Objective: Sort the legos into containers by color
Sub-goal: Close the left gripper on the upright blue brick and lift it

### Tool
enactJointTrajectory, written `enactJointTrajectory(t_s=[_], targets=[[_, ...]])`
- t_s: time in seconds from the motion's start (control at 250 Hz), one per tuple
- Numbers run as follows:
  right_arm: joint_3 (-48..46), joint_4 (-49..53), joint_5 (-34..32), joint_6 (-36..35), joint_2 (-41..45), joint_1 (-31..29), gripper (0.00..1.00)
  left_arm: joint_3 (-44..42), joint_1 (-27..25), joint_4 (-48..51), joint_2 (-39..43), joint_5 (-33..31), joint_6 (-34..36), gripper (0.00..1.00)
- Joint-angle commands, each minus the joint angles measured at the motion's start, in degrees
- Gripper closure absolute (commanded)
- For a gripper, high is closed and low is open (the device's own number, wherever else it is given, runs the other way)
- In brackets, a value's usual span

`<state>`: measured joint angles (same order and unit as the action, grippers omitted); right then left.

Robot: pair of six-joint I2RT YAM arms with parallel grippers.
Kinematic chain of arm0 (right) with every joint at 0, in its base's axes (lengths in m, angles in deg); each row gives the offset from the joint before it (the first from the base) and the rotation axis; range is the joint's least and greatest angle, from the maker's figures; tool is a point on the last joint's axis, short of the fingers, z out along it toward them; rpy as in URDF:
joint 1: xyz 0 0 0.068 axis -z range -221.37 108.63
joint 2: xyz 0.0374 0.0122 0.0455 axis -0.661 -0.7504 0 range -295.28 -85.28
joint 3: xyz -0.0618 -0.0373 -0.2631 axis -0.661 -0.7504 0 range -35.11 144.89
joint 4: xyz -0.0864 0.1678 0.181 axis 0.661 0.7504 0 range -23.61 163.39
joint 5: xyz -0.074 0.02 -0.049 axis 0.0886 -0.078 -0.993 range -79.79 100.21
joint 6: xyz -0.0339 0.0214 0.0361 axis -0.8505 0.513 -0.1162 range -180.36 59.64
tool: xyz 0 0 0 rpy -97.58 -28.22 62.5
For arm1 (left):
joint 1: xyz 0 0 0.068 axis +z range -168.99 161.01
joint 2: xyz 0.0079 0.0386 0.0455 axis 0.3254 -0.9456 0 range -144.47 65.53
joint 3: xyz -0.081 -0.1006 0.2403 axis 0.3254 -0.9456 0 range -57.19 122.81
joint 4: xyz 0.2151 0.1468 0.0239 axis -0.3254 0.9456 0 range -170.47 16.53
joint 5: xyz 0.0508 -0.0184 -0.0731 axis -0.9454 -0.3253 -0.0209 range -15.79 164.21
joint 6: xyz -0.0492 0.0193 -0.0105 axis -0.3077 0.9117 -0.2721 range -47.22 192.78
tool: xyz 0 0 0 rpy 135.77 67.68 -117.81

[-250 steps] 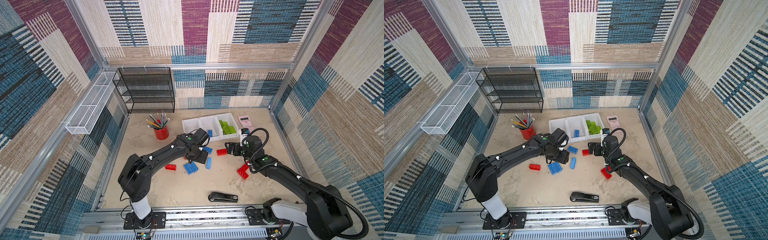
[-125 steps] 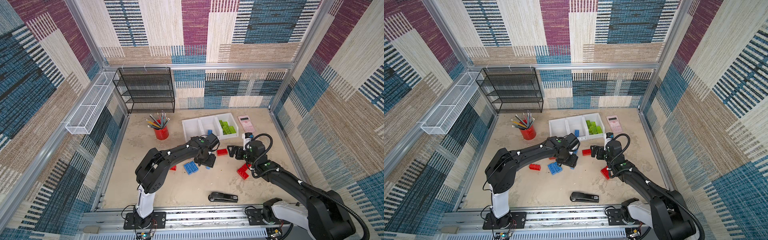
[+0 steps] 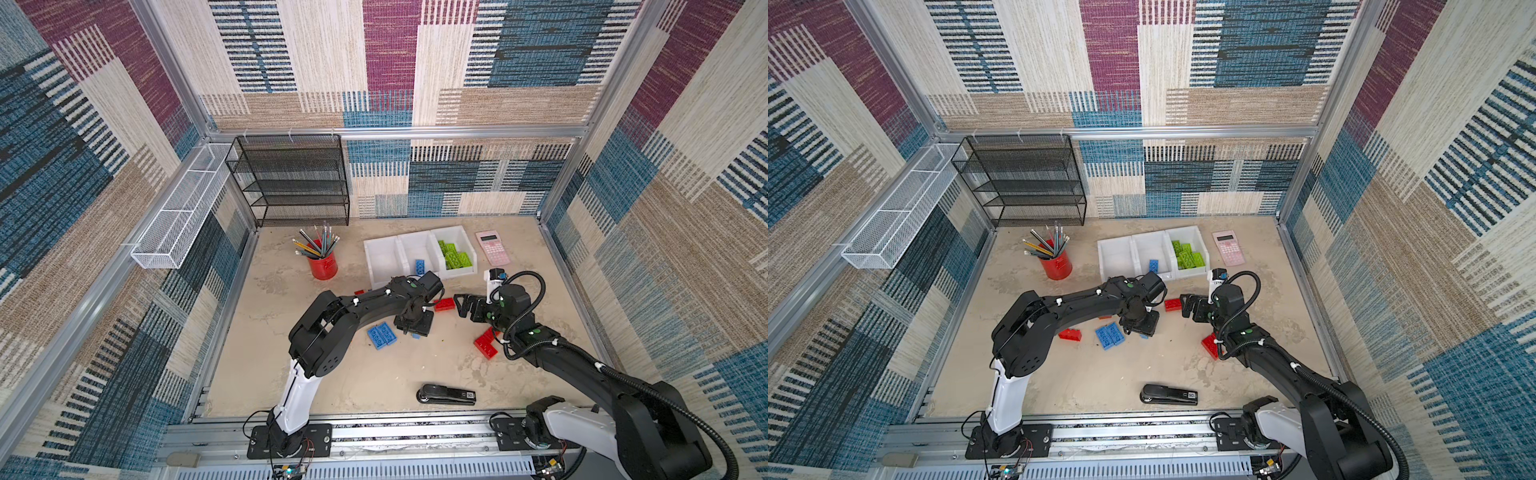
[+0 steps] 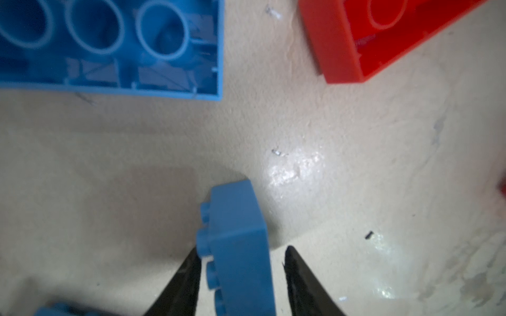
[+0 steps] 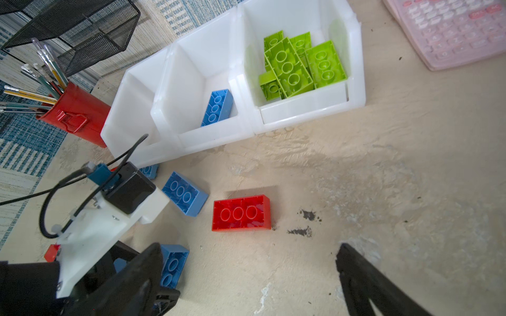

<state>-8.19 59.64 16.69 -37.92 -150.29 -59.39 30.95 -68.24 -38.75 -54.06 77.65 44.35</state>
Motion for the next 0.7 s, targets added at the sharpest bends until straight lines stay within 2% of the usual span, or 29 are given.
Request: enactJointTrajectory(t_s=[0.0,0.188,0.32,0.696], targets=[[0.0,-2.4,0.3,0.3,-0.3,-0.1,0.0,0.6,0.0,-0.9,-0.6,1.0,-0.5,0.57],[0.2,-2.4,0.2,0.2,-0.3,-0.1,0.0,1.2,0.0,-0.8,-0.7,1.1,-0.2,0.71],[0.2,-2.4,0.2,0.3,-0.1,-0.1,0.0,1.9,0.0,0.2,-0.1,0.7,0.4,0.77],[-0.1,-2.5,0.9,0.2,0.6,-0.1,0.0,7.0,2.1,4.0,3.9,-1.4,3.4,0.81]])
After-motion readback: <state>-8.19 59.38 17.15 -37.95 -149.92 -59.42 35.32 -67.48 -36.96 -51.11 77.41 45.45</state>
